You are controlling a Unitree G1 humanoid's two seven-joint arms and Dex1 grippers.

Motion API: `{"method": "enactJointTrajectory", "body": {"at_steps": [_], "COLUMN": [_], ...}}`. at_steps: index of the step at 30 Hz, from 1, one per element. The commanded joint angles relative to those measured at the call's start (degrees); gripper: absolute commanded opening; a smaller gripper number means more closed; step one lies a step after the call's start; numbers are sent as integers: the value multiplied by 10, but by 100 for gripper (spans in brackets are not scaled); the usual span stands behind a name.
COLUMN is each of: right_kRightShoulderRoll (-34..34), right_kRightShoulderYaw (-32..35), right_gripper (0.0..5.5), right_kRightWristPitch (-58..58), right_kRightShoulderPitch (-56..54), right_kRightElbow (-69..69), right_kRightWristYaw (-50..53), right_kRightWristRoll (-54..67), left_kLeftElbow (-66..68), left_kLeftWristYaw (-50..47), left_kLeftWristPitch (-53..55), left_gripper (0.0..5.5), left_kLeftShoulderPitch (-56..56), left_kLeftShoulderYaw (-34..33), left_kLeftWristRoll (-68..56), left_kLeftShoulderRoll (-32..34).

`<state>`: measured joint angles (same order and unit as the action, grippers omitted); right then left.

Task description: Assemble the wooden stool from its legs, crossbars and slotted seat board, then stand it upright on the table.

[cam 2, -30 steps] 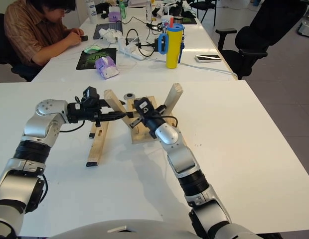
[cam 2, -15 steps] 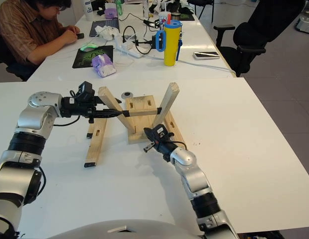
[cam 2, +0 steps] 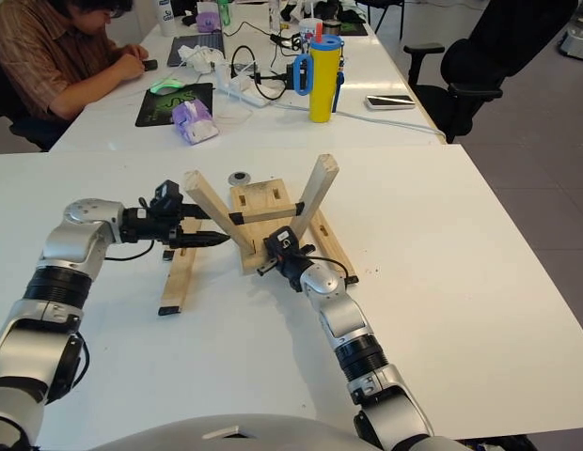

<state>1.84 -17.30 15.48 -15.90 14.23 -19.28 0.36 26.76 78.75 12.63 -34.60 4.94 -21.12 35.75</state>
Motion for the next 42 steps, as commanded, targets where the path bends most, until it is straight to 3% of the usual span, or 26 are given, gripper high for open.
{"method": "enactJointTrajectory", "body": {"at_steps": [1, 4, 7, 10, 13, 15, 18, 20, 22, 24, 28, 32, 34, 37, 40, 42], "right_kRightShoulderRoll": [18, 21, 23, 22, 20, 19, 16, 12, 12, 14, 14, 16, 17, 17, 16, 18], "right_kRightShoulderYaw": [-8, -7, -5, -4, -6, -7, -8, -12, -15, -13, -10, -11, -10, -9, -14, -15], "right_gripper": [0, 0, 0, 0, 0, 0, 0, 0, 0, 0, 0, 0, 0, 0, 0, 0], "right_kRightWristPitch": [47, 46, 47, 47, 46, 45, 46, 45, 45, 46, 43, 42, 41, 40, 40, 41], "right_kRightShoulderPitch": [33, 36, 37, 35, 33, 31, 28, 23, 17, 15, 12, 14, 16, 17, 12, 8], "right_kRightElbow": [32, 37, 40, 44, 49, 53, 58, 67, 79, 83, 95, 98, 97, 98, 98, 97], "right_kRightWristYaw": [-4, -3, -3, -3, -5, -5, -4, -6, -9, -8, -6, -10, -9, -8, -11, -15], "right_kRightWristRoll": [-16, -16, -16, -15, -15, -16, -17, -18, -21, -22, -21, -21, -20, -19, -21, -21], "left_kLeftElbow": [-59, -123, -225, -301, -353, -372, -337, -270, -256, -261, -293, -389, -416, -400, -344, -324], "left_kLeftWristYaw": [-7, -34, -145, -283, -403, -460, -462, -460, -448, -448, -473, -529, -557, -594, -607, -600], "left_kLeftWristPitch": [53, 150, 254, 278, 265, 279, 303, 267, 233, 199, 112, 114, 125, 189, 250, 246], "left_gripper": [371, 334, 286, 233, 233, 233, 233, 233, 233, 233, 233, 233, 233, 233, 233, 233], "left_kLeftShoulderPitch": [39, 37, -28, -97, -134, -111, 43, 115, 143, 112, -14, -138, -152, -69, 139, 228], "left_kLeftShoulderYaw": [-65, -147, -251, -293, -298, -242, -8, 106, 116, 85, -41, -164, -191, -126, 71, 132], "left_kLeftWristRoll": [-39, -137, -315, -448, -505, -461, -254, -135, -101, -98, -159, -320, -359, -290, -131, -87], "left_kLeftShoulderRoll": [52, 59, 19, -36, -86, -105, -68, -45, -51, -65, -116, -151, -154, -137, -84, -77]}}
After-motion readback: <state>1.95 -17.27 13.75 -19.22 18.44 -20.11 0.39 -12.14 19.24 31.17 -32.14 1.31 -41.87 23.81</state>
